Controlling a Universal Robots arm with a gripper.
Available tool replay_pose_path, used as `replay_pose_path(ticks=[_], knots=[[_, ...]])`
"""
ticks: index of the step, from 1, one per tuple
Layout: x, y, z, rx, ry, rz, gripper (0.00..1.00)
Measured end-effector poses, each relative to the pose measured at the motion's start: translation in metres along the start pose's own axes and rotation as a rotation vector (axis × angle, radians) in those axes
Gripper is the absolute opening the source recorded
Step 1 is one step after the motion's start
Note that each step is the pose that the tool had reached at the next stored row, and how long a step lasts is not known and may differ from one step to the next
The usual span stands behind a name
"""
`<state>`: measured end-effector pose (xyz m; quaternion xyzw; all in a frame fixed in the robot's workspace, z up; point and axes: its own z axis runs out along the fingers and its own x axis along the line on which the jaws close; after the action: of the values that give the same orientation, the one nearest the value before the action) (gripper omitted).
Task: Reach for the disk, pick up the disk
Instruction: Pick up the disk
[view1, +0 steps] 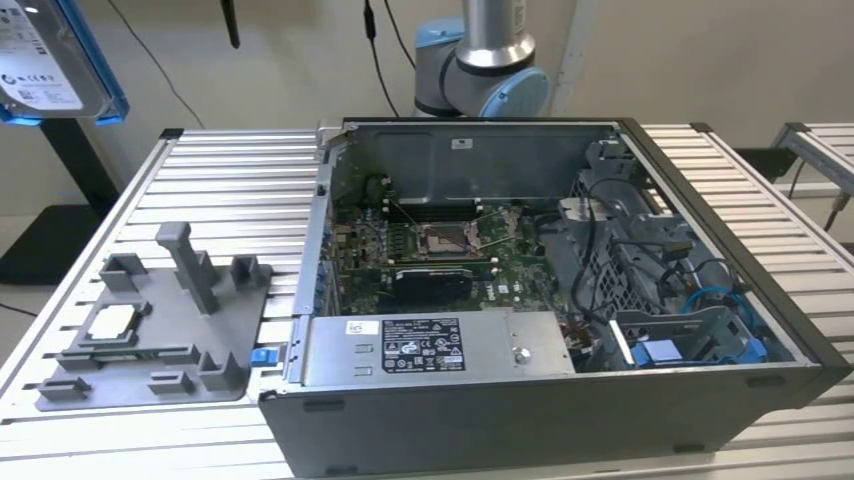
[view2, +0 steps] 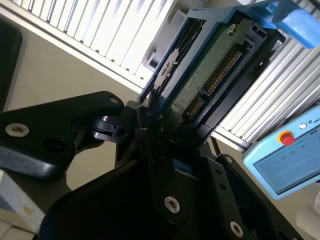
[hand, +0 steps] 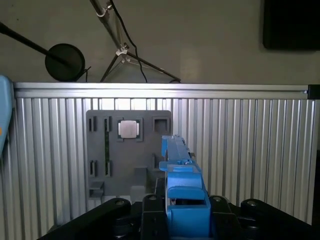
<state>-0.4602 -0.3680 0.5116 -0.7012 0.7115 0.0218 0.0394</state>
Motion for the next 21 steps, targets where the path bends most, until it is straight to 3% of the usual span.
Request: replay_pose_path(ticks=[5, 12, 21], knots=[[0.0, -0.003, 0.0, -0.0001, 0.0, 0.0, 0.0], [-0.0003, -0.0216, 0.0005, -0.0001, 0.0001, 0.0, 0.0], [-0.0006, -0.0389, 0.001, -0.0001, 0.0, 0.0, 0.0]])
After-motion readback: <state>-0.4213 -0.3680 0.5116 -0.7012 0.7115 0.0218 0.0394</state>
